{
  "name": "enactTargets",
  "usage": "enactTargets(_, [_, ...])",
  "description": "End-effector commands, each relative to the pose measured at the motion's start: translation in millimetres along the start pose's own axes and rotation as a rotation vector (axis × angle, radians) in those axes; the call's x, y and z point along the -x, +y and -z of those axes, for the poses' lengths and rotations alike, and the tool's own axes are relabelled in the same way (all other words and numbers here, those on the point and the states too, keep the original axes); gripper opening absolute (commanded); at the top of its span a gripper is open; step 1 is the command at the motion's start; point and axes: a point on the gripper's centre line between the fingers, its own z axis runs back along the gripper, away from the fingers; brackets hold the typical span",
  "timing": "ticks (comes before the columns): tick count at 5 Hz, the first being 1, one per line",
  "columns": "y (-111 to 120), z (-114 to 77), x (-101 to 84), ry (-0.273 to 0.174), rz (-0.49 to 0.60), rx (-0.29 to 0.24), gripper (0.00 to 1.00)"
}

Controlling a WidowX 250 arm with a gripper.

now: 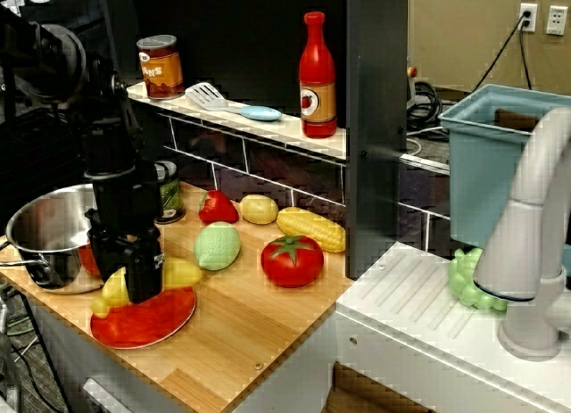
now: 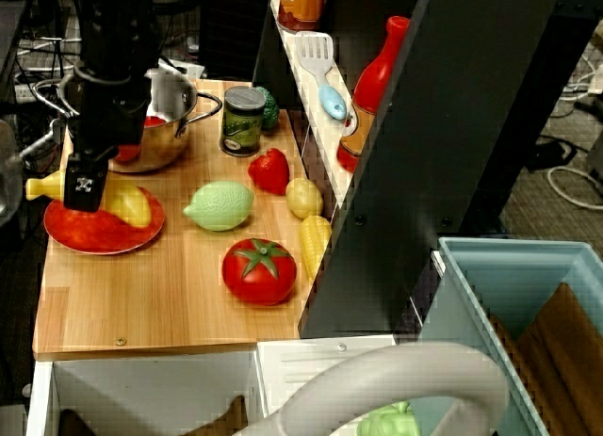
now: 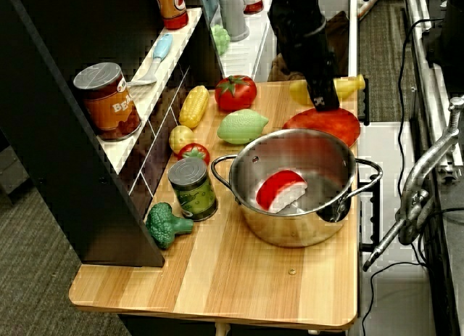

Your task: Put banana on plate

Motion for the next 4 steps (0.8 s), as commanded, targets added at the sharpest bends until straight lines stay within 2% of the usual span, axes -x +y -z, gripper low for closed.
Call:
enactTargets(1, [22.0, -2.5, -2.5, -0.011, -0.05, -0.024, 0.89])
enactTargets(2, [22.0, -2.5, -2.5, -0.011, -0.05, -0.024, 1.0])
enactTargets(4, [22.0, -2.5, -2.5, -0.011, -0.05, -0.024, 1.0])
